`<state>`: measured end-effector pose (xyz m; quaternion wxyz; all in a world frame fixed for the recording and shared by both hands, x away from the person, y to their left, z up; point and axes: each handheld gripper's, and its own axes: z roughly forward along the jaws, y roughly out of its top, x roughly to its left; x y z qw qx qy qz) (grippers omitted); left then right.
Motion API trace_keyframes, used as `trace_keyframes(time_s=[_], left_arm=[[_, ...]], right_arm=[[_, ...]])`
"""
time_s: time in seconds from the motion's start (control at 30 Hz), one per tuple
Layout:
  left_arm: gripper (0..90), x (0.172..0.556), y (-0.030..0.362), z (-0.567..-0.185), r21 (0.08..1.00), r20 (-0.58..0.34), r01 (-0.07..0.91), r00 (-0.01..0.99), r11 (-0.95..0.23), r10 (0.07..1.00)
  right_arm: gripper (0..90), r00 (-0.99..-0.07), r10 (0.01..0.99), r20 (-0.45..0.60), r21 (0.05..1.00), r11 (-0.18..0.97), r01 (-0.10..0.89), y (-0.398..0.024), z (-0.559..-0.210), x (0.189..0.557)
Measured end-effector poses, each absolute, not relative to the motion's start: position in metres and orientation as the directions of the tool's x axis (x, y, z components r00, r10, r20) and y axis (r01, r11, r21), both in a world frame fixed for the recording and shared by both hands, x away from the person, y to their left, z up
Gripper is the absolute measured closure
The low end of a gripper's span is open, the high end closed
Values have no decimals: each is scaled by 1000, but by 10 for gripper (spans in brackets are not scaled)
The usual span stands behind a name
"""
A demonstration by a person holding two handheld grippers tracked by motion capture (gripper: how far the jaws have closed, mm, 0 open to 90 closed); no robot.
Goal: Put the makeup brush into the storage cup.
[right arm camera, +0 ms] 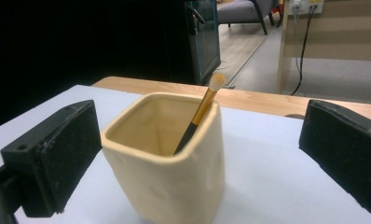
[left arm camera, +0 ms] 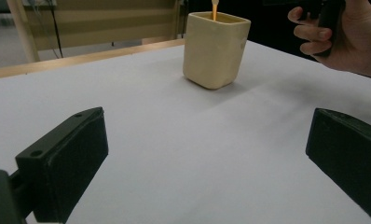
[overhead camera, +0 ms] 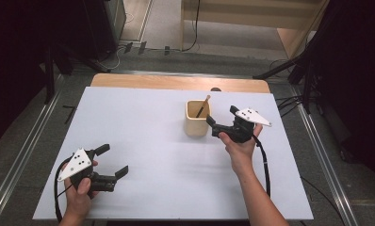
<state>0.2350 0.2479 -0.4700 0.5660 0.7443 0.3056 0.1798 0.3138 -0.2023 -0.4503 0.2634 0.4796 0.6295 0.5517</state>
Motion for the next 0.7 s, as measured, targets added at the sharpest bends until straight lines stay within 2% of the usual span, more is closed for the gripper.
trace_keyframes(time_s=[0.7], left_arm=[[0,234,247,-470,953,-75,250,745,-173,663]], right_arm=[[0,-407,898,168,951,-39,308,-237,-465,273]])
